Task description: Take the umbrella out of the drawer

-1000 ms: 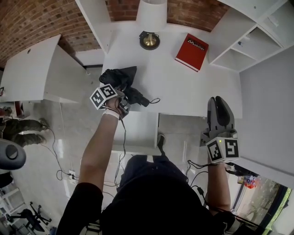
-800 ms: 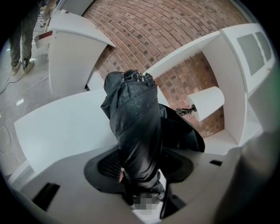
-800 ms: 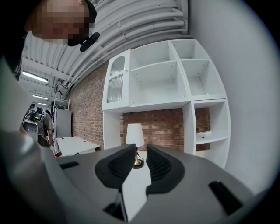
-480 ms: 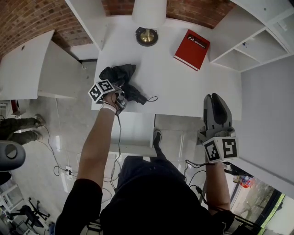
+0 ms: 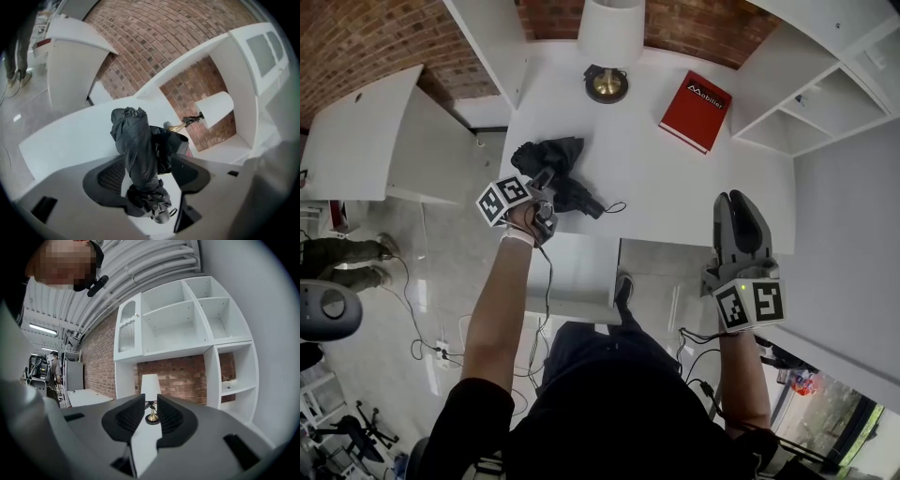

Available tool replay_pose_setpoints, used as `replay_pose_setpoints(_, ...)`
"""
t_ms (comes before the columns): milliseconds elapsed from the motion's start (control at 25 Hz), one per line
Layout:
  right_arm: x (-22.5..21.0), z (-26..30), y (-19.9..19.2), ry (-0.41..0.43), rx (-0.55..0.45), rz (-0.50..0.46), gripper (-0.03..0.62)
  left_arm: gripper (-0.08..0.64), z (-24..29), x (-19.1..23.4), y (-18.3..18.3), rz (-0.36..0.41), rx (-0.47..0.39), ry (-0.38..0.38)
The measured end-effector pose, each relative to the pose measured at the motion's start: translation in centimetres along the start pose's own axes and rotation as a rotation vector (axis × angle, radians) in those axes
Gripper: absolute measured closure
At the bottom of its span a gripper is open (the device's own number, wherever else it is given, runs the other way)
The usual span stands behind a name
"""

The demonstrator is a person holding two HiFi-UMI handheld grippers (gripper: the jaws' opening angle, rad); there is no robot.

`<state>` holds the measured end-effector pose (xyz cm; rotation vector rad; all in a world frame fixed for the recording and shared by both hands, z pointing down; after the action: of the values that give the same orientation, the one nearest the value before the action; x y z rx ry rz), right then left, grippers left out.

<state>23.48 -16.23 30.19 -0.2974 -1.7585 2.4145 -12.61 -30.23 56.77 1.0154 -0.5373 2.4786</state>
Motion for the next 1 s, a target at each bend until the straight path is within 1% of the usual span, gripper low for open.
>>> replay_pose_setpoints(160, 0.5, -0.1, 0.4, 0.017, -0.020, 0.010, 0.517, 0.278, -4.5, -1.6, 0.7, 0.215, -0.049, 0.044)
replay_pose_setpoints(280, 1.1, -0.1, 1.1, 0.036, -0.036, 0.035, 0.518, 0.279, -8.5, -2.9, 1.8, 0.365, -0.124, 0.111)
replay_pose_setpoints(360, 1.6, -0.2, 1.8, 0.047, -0.047, 0.039, 0.520, 0.281, -11.3, -4.4, 2.6, 0.459, -0.188, 0.134)
replay_pose_setpoints(480, 2.5, -0.6, 2.9, 0.058, -0.063, 0.027, 0.520, 0.282, -15.2, -6.7, 3.2, 0.570, -0.273, 0.142)
replay_pose_setpoints(600, 3.5, -1.1, 4.0, 0.069, -0.086, 0.003, 0.520, 0.290, -18.7, -9.0, 3.0, 0.689, -0.363, 0.150)
replay_pose_setpoints(840, 4.8, -2.3, 7.0, 0.063, -0.139, -0.060, 0.523, 0.334, -26.1, -15.8, 1.6, 1.016, -0.606, 0.192)
replay_pose_setpoints(920, 5.1, -2.6, 7.9, 0.057, -0.158, -0.075, 0.525, 0.343, -28.1, -18.0, 0.9, 1.106, -0.667, 0.194)
replay_pose_setpoints(1000, 5.5, -3.0, 8.8, 0.055, -0.176, -0.085, 0.528, 0.351, -30.0, -19.9, 0.0, 1.170, -0.712, 0.178)
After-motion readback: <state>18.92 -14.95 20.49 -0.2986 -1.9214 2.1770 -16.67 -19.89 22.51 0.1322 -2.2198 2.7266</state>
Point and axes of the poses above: the fingertips, and each gripper's own axes: z forward along the fingers, x to its left, y out of its top, the point moved 5 cm from there along -z, backward along the fingers, and after that the axes turned 10 degrees about x, right-handed, at the moved point
